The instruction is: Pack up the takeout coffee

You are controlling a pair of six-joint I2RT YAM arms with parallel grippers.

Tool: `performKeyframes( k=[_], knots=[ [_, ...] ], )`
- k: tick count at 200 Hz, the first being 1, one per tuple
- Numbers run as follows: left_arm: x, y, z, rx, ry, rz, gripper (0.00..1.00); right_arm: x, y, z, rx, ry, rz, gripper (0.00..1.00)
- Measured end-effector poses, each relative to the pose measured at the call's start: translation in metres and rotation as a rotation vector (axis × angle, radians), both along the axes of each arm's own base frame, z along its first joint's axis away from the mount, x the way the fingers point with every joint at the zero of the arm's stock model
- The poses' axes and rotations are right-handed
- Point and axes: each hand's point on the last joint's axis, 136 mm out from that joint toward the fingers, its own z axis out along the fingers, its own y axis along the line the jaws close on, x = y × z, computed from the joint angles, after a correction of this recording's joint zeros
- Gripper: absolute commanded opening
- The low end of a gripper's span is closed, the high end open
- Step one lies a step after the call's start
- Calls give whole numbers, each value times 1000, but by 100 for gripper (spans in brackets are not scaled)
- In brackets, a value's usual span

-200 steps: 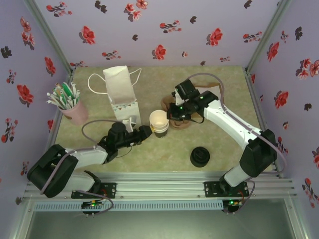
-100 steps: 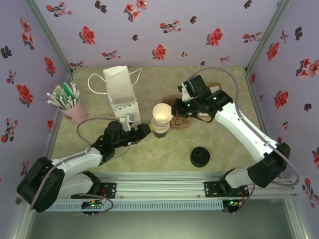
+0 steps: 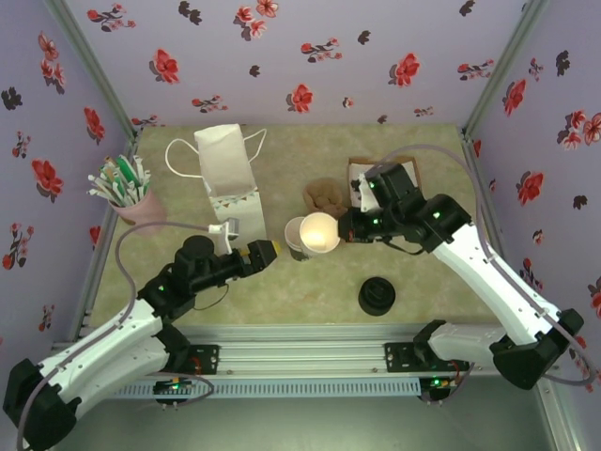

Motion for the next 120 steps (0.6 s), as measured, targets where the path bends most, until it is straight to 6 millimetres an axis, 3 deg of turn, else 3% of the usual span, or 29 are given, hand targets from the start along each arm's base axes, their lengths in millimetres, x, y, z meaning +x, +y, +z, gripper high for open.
performKeyframes(
  k=[69, 94, 120],
  knots=[
    [-23, -7, -13, 122, 1, -68, 99, -45, -6, -99, -139, 183, 33, 5],
    [-23, -9, -17, 145, -7, -73, 99, -49, -5, -120, -141, 214, 15, 5],
    [-25, -11, -20, 160, -8, -79, 99, -46, 0, -128, -130, 219, 2, 7]
  ],
)
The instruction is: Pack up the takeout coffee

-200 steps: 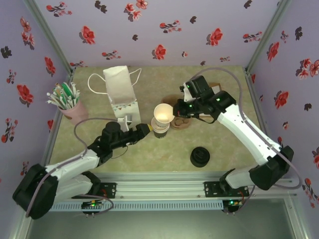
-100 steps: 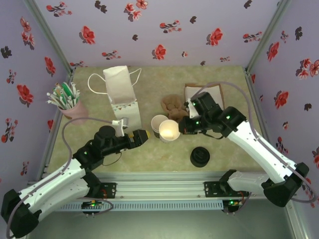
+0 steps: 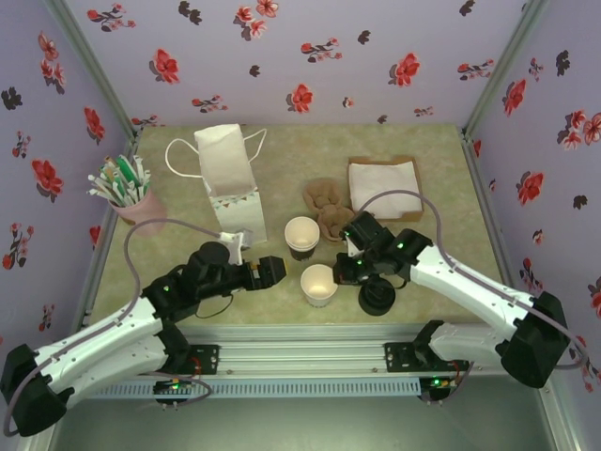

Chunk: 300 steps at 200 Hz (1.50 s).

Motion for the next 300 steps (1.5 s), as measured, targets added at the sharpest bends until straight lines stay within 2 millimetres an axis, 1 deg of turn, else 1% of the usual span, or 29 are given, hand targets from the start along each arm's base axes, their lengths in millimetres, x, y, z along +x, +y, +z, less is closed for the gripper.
performKeyframes(
  k=[4, 12, 27, 43, 68, 82, 98, 118, 129, 132, 146, 148, 165, 184, 212, 232, 259, 275, 300],
  knots=[
    [0, 0, 0, 1, -1, -1, 99, 1, 1, -1, 2, 0, -1, 8],
    [0, -1, -1, 5, -2, -1, 99, 3, 4, -1, 7, -3, -5, 14],
    [0, -2, -2, 12, -3, -4, 99, 7, 9, -4, 16, -5, -12, 16],
    [0, -3, -5, 21, -2, -6, 99, 10, 13, -9, 14, 3, -14, 24],
    [0, -6, -8, 41, -1, -13, 99, 11, 15, -16, -4, 15, -13, 31],
    [1, -8, -7, 49, -3, -19, 99, 11, 15, -16, -9, 10, -14, 37],
    [2, -12, 0, 53, -16, -28, 99, 12, 13, -12, -16, 4, -16, 44],
    [3, -15, 13, 50, -43, -41, 99, 14, 9, -1, -20, -25, -25, 62],
    [2, -16, 19, 56, -54, -52, 99, 15, 4, 9, -19, -50, -36, 76],
    [2, -16, 21, 58, -57, -55, 99, 14, 3, 11, -18, -58, -34, 78],
    [0, -18, 26, 68, -66, -70, 99, 13, -6, 22, -26, -89, -50, 98],
    [0, -18, 27, 71, -67, -73, 99, 12, -8, 24, -28, -93, -55, 99],
    [-5, -19, 30, 87, -72, -95, 99, 9, -24, 33, -52, -121, -82, 99],
    [-10, -20, 29, 103, -76, -118, 99, 2, -45, 41, -86, -155, -118, 99],
    [-12, -18, 24, 125, -67, -119, 99, -5, -81, 45, -158, -186, -217, 99],
    [-10, -17, 24, 130, -72, -111, 99, -12, -99, 36, -190, -187, -267, 99],
    [-6, -16, 21, 144, -75, -94, 99, -19, -113, 16, -234, -176, -293, 99],
    [-3, -16, 17, 161, -74, -81, 99, -18, -118, 10, -272, -171, -299, 99],
    [0, -14, 13, 170, -80, -64, 99, -17, -118, 1, -325, -146, -291, 99]
  ],
)
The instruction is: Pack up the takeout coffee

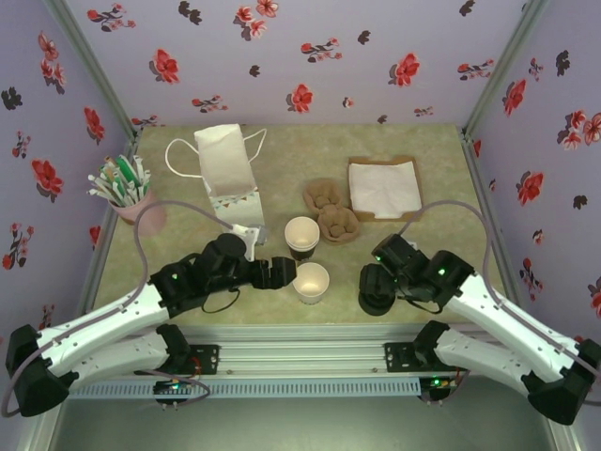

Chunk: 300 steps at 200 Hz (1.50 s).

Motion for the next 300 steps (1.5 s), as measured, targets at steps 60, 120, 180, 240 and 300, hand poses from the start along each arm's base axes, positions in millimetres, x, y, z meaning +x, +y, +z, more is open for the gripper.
performKeyframes(
  k=[60, 120, 180, 240, 300],
  knots=[
    [0, 3, -4, 5, -11, 3, 99, -4, 0, -36, -78, 88, 24, 97],
    [-2, 5, -2, -6, -33, -5, 99, -3, 10, -46, -23, 108, 31, 92],
    [-1, 4, -4, -11, -36, -5, 99, 0, 7, -50, -18, 124, 8, 87],
    [-1, 4, -5, -12, -40, -7, 99, 0, 7, -59, -48, 160, 11, 82],
    [-1, 4, -9, -6, -37, -7, 99, 0, 7, -64, -72, 183, 12, 81]
  ],
)
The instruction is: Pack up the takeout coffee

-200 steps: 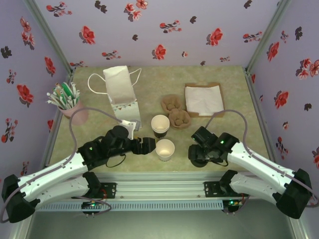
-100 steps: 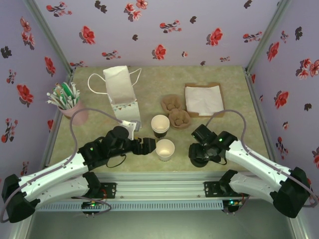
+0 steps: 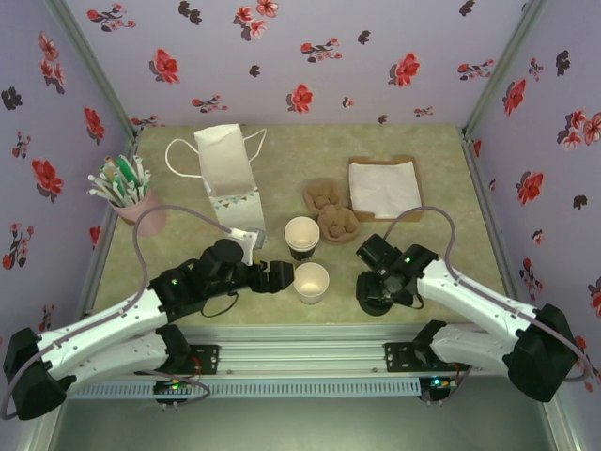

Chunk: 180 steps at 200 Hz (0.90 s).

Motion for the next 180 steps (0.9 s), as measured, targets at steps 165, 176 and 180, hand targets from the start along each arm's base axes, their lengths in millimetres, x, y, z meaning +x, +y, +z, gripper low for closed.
performKeyframes(
  k=[165, 176, 180],
  knots=[
    [0, 0, -1, 2, -2, -2, 99, 7, -1, 4, -46, -6, 23, 81],
    [-1, 1, -4, 7, 1, -2, 99, 8, -1, 4, -48, -6, 26, 81],
    [-1, 1, -5, 8, 2, -2, 99, 8, -1, 5, -48, -5, 26, 81]
  ],
)
